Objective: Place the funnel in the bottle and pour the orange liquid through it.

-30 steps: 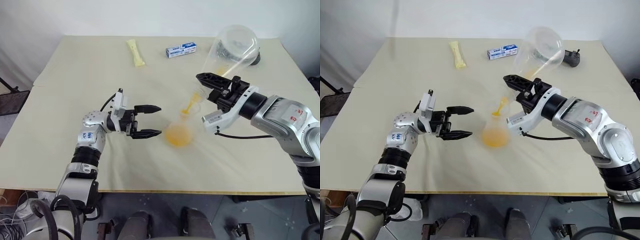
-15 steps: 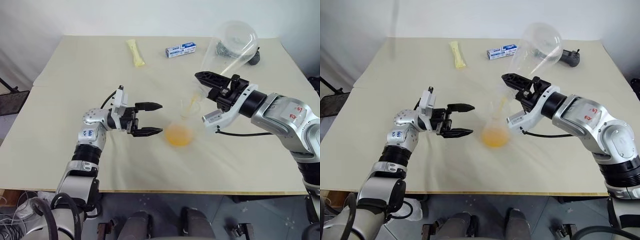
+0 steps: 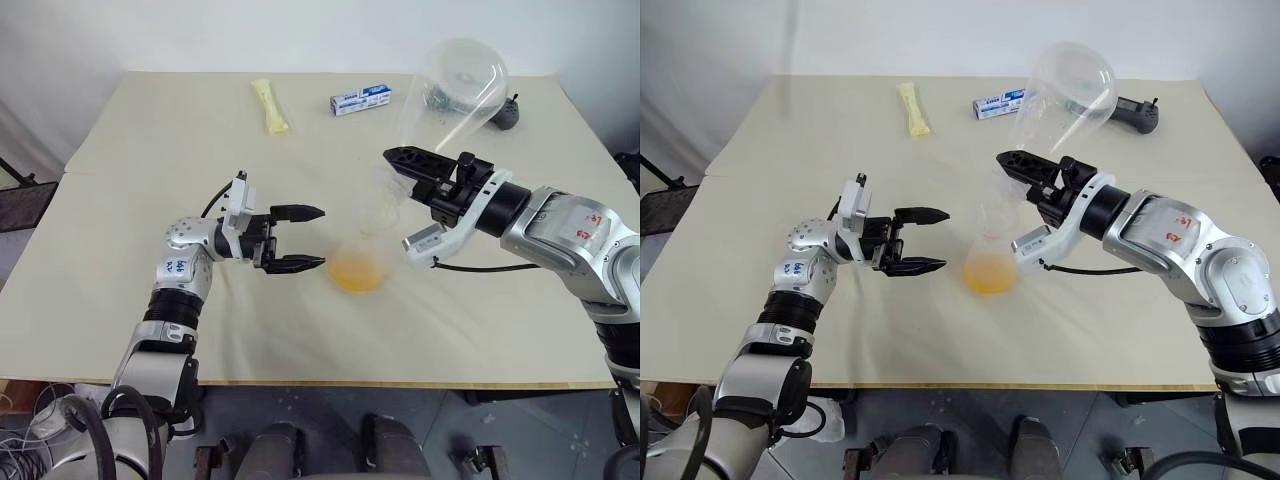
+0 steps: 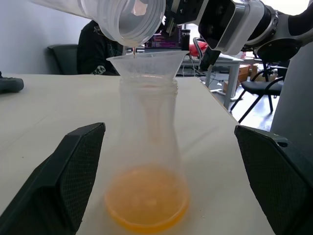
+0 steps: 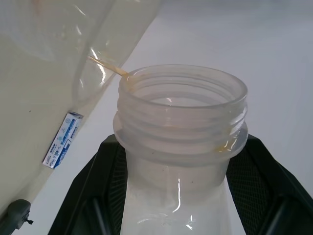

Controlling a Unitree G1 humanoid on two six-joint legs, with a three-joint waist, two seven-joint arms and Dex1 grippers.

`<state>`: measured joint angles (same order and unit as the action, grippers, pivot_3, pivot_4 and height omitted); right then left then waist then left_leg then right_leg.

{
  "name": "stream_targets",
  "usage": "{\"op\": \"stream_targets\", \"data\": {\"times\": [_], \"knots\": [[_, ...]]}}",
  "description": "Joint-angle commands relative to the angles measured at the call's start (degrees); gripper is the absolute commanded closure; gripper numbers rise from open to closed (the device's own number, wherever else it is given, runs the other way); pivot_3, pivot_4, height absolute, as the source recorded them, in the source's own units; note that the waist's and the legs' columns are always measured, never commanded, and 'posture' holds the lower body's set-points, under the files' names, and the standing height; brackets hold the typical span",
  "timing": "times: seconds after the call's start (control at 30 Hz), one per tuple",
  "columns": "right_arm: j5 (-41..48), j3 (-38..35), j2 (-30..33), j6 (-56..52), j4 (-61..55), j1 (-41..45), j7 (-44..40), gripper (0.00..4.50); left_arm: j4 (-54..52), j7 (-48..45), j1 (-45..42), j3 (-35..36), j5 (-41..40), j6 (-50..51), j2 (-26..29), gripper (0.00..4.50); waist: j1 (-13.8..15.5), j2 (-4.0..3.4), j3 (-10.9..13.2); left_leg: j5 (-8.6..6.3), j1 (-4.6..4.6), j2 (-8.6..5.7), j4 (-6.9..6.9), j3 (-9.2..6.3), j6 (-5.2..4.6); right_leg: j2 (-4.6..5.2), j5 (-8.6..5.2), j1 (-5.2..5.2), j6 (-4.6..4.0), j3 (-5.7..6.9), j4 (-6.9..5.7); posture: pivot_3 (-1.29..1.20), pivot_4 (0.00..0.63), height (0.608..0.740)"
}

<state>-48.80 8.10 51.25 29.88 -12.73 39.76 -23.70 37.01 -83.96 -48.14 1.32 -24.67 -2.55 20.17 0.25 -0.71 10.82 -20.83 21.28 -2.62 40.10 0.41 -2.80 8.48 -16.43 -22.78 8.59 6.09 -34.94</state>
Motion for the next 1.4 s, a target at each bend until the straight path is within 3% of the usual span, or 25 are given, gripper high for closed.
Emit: {"op": "stream_targets", "data": {"times": [0.03, 0.17, 0.37, 0.57, 0.83, 1.27, 1.3, 1.4], "knots": [[4.3, -2.7, -0.2, -1.4, -1.1, 0.0, -0.6, 2.08, -0.3, -0.3, -1.0, 1.0, -0.1, -0.5, 0.6, 0.00, -0.2, 0.00, 0.0, 0.00, 0.00, 0.00, -0.01, 0.00, 0.00, 0.00, 0.00, 0.00, 0.00, 0.00, 0.00, 0.00, 0.150, 0.740], [12.2, -4.5, -3.3, -6.9, -1.8, -2.0, -2.8, 2.08, -0.7, -0.2, -1.0, 1.1, -0.1, -0.1, 1.1, 0.00, -0.3, 0.00, 0.0, 0.00, 0.00, 0.02, -0.02, 0.00, 0.00, 0.00, 0.00, 0.00, 0.00, 0.02, 0.00, 0.00, 0.150, 0.740], [26.2, -11.1, -14.3, -29.0, -6.1, -4.2, -7.2, 2.08, -1.4, 0.2, -1.1, 1.0, 0.2, 0.2, 2.2, 0.00, -0.3, 0.00, 0.0, 0.00, 0.00, 0.03, 0.01, -0.04, 0.00, -0.01, 0.00, 0.01, 0.00, 0.07, -0.04, 0.00, 0.150, 0.740], [39.5, -20.6, -22.0, -45.9, -4.2, -3.5, -5.2, 2.08, -2.3, 0.5, -1.0, 1.1, 0.1, 0.8, 3.0, 0.00, -0.3, 0.00, 0.0, 0.00, 0.01, 0.00, 0.02, -0.14, 0.00, 0.00, 0.00, 0.02, 0.00, 0.07, -0.07, 0.00, 0.150, 0.740], [56.7, -33.6, -26.7, -53.9, 5.5, -4.2, -1.5, 2.08, -4.2, 1.0, -0.3, 1.1, 0.0, 2.2, 4.4, 0.00, -0.4, 0.00, 0.0, 0.00, -0.02, 0.00, -0.01, -0.14, 0.00, 0.00, 0.00, 0.02, 0.00, 0.07, -0.08, 0.00, 0.150, 0.740], [63.7, -33.9, -26.5, -50.1, 11.2, -10.6, 0.3, 2.08, -8.3, 2.4, 2.3, 1.0, -0.4, 4.0, 4.8, 0.00, -0.4, -0.01, 0.0, 0.00, -0.05, 0.00, -0.04, -0.09, 0.00, 0.00, 0.00, 0.01, 0.00, 0.03, -0.08, 0.00, 0.150, 0.740], [63.8, -33.8, -26.4, -50.1, 11.2, -11.0, 0.5, 1.34, -8.5, 2.6, 2.5, 0.9, -0.3, 4.1, 4.6, 0.00, -0.4, -0.01, 0.0, 0.00, -0.05, 0.00, -0.03, -0.10, 0.00, 0.00, 0.00, 0.01, 0.00, 0.03, -0.09, 0.00, 0.150, 0.740], [64.9, -33.1, -26.2, -50.1, 9.4, -12.3, -0.2, 0.38, -8.9, 3.6, 2.6, 0.6, 0.1, 4.5, 4.5, 0.00, -0.4, -0.01, 0.0, 0.00, -0.05, -0.01, -0.03, -0.11, 0.00, 0.02, 0.00, 0.01, 0.00, 0.03, -0.08, 0.00, 0.150, 0.740]]}}
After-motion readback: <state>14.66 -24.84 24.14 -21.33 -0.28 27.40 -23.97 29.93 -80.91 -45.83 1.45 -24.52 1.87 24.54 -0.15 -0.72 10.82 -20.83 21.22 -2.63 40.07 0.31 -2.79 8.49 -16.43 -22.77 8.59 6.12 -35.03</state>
